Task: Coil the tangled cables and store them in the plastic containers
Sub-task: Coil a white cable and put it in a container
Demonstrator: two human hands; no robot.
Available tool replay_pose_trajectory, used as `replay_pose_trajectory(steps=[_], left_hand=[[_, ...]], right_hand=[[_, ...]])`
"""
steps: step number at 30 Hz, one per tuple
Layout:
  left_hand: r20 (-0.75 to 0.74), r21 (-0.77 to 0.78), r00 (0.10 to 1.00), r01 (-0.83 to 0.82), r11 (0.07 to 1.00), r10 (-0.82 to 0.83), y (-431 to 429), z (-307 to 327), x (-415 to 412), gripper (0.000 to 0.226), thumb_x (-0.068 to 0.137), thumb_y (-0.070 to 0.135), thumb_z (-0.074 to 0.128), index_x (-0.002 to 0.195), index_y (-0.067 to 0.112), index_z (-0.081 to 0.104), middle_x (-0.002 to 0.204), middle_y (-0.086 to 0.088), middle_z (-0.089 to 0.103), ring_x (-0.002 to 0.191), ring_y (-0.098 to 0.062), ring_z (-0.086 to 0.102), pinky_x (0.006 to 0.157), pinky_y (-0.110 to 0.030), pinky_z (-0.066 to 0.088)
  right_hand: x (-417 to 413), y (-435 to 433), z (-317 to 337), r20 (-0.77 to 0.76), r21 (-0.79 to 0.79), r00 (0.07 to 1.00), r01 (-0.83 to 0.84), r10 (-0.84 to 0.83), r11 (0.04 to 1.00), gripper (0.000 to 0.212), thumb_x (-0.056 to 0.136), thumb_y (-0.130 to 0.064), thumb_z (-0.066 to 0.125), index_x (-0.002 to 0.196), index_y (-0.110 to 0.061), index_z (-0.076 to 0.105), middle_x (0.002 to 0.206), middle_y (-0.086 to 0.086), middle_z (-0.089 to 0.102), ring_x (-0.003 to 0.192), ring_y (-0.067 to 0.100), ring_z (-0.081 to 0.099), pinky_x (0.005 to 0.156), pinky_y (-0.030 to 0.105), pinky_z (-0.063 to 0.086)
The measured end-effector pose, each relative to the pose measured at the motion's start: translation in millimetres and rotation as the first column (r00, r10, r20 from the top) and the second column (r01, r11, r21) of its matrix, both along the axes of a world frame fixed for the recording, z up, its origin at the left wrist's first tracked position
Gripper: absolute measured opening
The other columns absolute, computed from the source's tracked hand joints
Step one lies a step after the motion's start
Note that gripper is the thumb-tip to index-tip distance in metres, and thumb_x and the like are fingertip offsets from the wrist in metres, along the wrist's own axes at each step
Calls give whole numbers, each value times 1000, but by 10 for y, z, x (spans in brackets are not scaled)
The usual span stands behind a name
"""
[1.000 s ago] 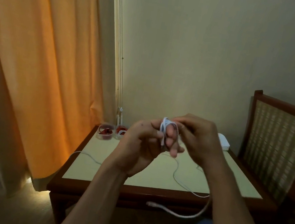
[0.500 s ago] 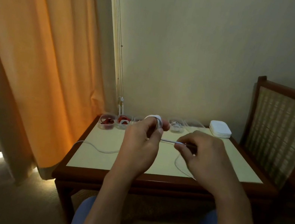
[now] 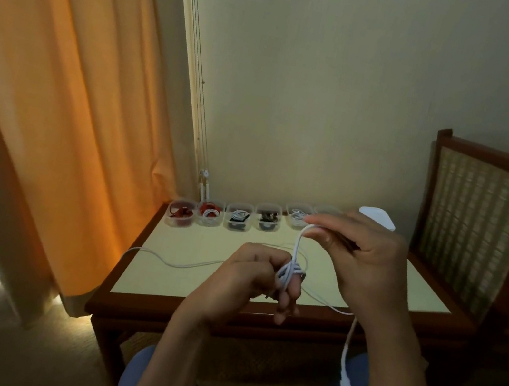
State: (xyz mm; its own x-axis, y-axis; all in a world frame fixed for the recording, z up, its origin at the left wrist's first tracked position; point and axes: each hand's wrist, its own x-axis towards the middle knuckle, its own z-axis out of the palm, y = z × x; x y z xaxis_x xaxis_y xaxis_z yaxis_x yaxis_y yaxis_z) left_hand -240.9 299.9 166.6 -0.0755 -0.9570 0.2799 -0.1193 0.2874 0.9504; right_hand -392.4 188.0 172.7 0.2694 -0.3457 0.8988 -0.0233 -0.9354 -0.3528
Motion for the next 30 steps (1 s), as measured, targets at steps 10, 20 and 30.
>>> replay_pose_trajectory(steps=[10,20,30], left_hand=[[-587,-254,805,-79,964,-88,-43,37,-22,17,88,2,43,92,1,60,80,-14,57,79,-30,65,78,-43,53],[54,-423,821,-497,758,568,-131,131,-15,26,103,4,55,115,22,70,115,11,75,115,-5,67,99,-24,53],[523,-496,575,-395,773,629,-188,80,161,31,88,2,62,106,27,64,109,19,65,109,3,58,90,-6,44]], right_hand=[[323,41,-330,-213,292,961,-108,175,950,20,95,-30,58,81,-42,68,67,-17,65,66,4,63,60,21,44],[12,120,-175,-496,367,864,116,89,923,11,97,-39,63,101,-37,74,72,-9,66,70,3,63,65,22,52],[-165,156,-32,-628,135,770,248,-110,959,19,95,-40,66,112,-39,72,94,-14,72,82,5,62,74,27,52]])
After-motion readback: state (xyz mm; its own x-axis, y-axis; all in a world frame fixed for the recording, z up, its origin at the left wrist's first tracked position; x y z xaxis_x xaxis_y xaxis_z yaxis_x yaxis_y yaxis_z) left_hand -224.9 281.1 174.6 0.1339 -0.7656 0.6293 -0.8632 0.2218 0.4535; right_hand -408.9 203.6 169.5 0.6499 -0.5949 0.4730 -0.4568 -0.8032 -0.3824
